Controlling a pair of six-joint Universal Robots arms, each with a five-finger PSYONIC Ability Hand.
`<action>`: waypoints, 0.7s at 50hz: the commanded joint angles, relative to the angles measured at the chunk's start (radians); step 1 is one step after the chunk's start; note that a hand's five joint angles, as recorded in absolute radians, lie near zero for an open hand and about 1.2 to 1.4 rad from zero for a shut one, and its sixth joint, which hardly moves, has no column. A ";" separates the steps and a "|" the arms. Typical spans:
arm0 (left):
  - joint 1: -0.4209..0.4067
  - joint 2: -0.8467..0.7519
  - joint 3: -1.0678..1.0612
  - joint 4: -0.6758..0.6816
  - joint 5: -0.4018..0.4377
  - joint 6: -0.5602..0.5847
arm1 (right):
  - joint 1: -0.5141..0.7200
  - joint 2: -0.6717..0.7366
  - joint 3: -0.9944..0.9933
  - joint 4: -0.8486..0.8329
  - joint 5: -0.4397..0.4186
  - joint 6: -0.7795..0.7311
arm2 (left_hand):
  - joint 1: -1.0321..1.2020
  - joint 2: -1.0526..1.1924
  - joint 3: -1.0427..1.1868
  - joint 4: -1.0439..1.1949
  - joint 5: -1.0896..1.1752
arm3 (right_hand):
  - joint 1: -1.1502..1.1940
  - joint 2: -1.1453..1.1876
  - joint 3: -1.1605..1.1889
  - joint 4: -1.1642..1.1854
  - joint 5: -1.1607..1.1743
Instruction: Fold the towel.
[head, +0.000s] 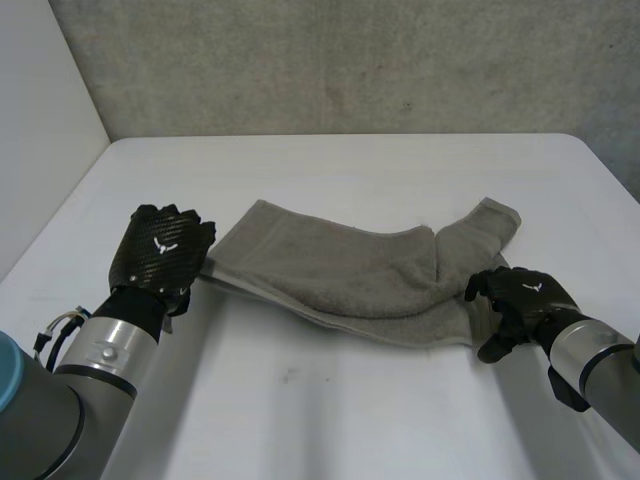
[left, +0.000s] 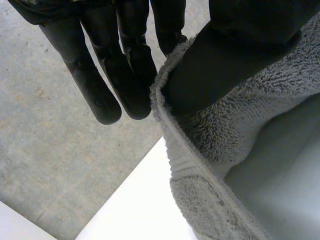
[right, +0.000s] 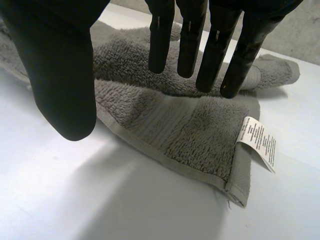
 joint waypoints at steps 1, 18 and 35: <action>0.000 0.007 -0.001 -0.003 0.000 -0.001 | 0.001 0.038 -0.007 -0.032 -0.003 -0.038 | 0.192 0.179 0.180 0.178 0.181 | 0.112 0.049 0.057 0.061 0.060; -0.008 0.021 0.019 -0.003 -0.002 -0.004 | 0.088 0.150 -0.082 -0.064 0.008 -0.038 | 0.192 0.179 0.180 0.178 0.181 | 0.153 0.090 0.098 0.102 0.101; -0.007 0.021 0.027 -0.003 -0.003 -0.006 | 0.124 0.223 -0.135 -0.182 0.048 -0.035 | 0.192 0.179 0.180 0.178 0.181 | 0.728 0.664 0.672 0.676 0.675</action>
